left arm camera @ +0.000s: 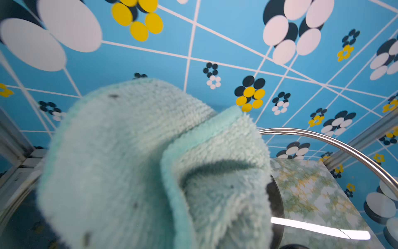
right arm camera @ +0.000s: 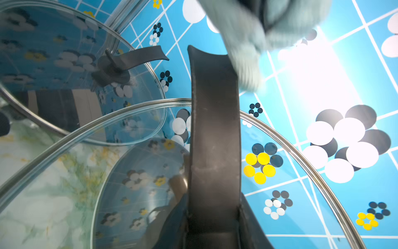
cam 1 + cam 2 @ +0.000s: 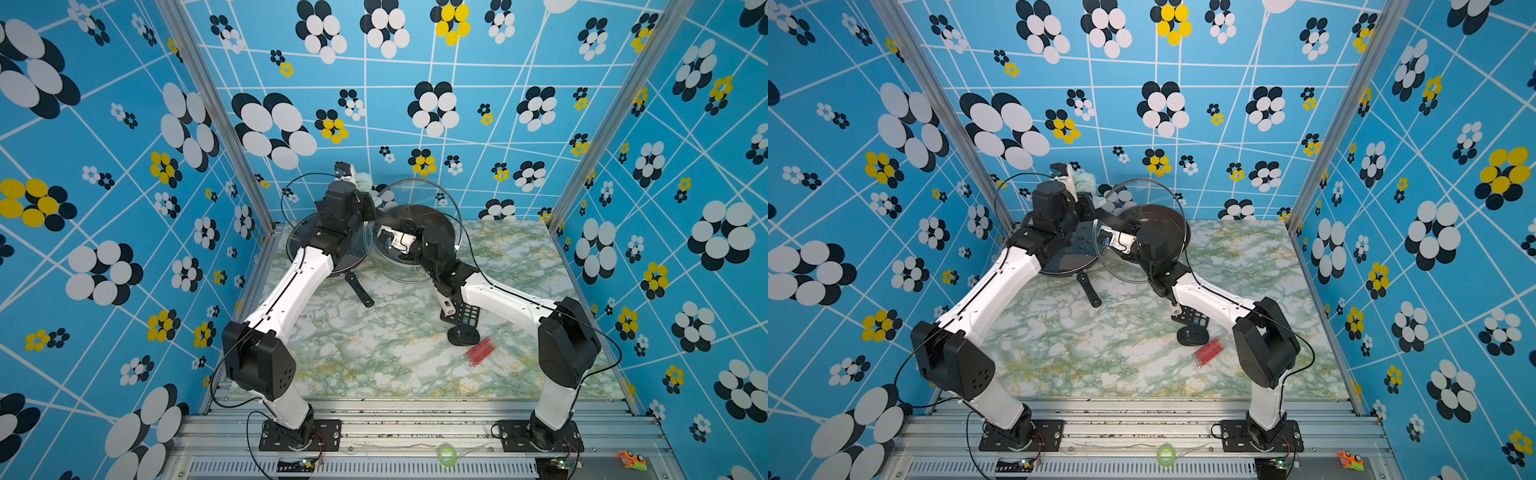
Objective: Wipe the pot lid with a cloth
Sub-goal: Wipe the pot lid, then place the pot lid on the cooking pot.
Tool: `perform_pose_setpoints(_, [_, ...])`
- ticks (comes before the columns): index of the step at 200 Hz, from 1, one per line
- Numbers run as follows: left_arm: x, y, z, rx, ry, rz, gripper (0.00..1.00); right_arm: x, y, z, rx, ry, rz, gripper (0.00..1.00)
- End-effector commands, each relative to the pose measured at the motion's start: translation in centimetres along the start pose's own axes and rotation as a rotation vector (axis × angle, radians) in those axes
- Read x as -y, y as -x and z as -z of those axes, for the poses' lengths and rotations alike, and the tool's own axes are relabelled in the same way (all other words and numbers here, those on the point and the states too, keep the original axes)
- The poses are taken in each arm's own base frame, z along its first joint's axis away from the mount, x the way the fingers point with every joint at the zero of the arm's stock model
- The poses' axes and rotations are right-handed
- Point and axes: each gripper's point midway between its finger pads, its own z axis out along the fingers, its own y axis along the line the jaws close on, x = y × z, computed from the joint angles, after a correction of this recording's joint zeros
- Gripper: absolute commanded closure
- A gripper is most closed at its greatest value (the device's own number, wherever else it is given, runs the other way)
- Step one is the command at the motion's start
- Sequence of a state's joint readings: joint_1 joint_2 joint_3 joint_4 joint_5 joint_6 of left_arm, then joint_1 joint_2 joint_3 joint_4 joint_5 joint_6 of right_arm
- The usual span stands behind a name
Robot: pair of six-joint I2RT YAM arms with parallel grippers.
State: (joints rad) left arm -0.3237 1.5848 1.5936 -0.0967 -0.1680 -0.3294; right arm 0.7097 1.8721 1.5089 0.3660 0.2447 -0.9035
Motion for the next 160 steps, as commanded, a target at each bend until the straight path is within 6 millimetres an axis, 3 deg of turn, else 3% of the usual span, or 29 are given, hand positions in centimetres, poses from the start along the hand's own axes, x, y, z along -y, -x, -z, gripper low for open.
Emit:
perform_pose_setpoints(1, [-0.8, 3.8, 3.7, 0.144, 0.005, 0.079, 1.0, 11.0, 1.9, 0.0, 0.069, -0.265, -0.293, 1.0])
perform_pose_setpoints(62, [-1.4, -3.1, 6.3, -0.023, 0.0, 0.131, 1.0, 11.8, -2.2, -6.4, -0.033, -0.252, -0.611, 1.0])
perform_pose_setpoints(70, [-0.9, -4.2, 6.5, -0.048, -0.015, 0.135, 1.0, 12.1, -2.4, -6.8, -0.03, -0.249, -0.651, 1.0])
perform_pose_setpoints(75, [-0.4, -4.8, 6.6, -0.065, -0.029, 0.134, 1.0, 10.9, -3.6, -7.8, -0.05, -0.232, -0.669, 1.0])
perform_pose_setpoints(119, [4.3, -10.3, 6.8, -0.226, -0.135, 0.062, 1.0, 8.8, -7.9, -10.9, -0.097, -0.196, -0.844, 1.0])
perform_pose_setpoints(160, [5.7, -12.2, 6.7, -0.305, -0.149, 0.047, 1.0, 6.8, -10.8, -12.6, -0.131, -0.218, -0.823, 1.0])
